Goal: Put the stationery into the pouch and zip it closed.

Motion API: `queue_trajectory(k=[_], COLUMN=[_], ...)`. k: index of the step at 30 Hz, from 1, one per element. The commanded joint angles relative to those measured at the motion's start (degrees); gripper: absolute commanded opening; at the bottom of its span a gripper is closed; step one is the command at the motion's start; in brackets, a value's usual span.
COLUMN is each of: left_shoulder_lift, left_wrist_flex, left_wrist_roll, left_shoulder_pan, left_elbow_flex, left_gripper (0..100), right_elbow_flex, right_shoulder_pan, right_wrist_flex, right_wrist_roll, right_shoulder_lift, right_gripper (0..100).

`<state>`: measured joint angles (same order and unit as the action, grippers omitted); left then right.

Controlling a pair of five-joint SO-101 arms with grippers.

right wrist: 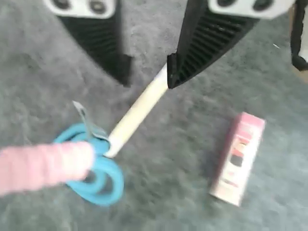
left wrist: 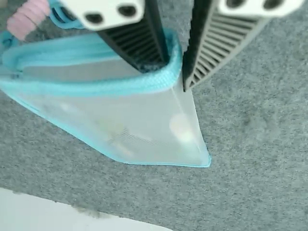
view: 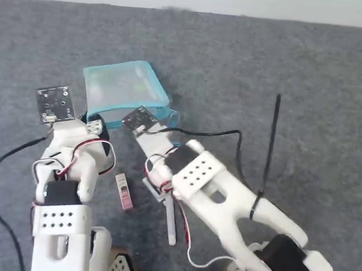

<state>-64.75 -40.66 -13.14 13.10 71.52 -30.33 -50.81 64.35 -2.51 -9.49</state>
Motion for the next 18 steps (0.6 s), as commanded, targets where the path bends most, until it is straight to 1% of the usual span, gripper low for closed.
queue_trajectory(k=[1,5,11,14,18], left_shoulder_lift=[-0.18,-0.18,-0.18,-0.18,-0.18], left_wrist_flex=[0.26,0.26,0.26,0.26,0.26], left_wrist_roll=[-0.88,-0.88,-0.88,-0.88,-0.88], left_shoulder_pan=[0.44,0.44,0.44,0.44,0.44], left_elbow_flex=[-4.35,-4.35,-4.35,-4.35,-4.35], left_gripper=[1,1,1,1,1], right_elbow_flex=[2.11,5.45,9.14,12.22,14.95], right_shoulder_pan=[-0.84,-0.84,0.84,2.33,6.99], right_wrist_flex=[-0.75,-0.75,-0.22,3.38,7.25], right_wrist_roll=[-7.38,-10.73,-11.25,-11.08,-10.99], right_shoulder_lift=[5.49,12.88,21.41,24.04,25.1], right_gripper=[28.8,28.8,27.8,21.2,10.2])
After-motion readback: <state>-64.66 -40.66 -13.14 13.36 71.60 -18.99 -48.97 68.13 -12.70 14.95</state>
